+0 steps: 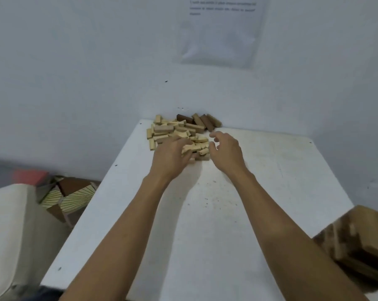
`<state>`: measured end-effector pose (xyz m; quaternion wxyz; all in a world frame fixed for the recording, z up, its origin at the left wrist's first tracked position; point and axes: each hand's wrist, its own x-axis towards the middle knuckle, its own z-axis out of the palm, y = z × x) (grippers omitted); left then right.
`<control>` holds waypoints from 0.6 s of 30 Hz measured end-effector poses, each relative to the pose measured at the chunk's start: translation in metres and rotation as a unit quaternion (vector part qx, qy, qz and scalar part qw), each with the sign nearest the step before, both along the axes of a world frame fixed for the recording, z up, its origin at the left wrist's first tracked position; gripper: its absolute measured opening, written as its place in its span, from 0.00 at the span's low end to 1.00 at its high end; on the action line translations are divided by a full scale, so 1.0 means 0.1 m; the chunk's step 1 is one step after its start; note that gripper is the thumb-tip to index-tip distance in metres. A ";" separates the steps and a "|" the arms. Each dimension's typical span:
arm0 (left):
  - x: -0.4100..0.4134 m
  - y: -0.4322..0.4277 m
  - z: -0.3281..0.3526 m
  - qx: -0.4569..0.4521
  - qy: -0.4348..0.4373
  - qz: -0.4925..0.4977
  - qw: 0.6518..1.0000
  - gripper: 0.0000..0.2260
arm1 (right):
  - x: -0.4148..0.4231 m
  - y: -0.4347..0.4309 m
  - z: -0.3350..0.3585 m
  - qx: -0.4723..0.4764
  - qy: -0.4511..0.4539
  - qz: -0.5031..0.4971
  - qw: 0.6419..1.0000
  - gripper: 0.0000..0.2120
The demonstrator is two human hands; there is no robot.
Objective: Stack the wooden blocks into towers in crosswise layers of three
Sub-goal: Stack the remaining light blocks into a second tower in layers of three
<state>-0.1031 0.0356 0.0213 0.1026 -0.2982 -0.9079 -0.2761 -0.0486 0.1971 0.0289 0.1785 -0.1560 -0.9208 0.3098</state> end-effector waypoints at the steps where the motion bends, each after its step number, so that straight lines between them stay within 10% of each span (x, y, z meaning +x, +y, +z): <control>1: -0.16 0.05 0.00 0.002 0.003 0.002 1.000 0.11 | -0.16 0.04 -0.01 0.006 -0.008 -0.002 1.000 0.16; 18: -1.60 0.35 -0.16 -0.107 -0.044 -0.078 0.990 0.11 | -1.49 0.57 -0.34 0.020 -0.049 0.018 0.998 0.22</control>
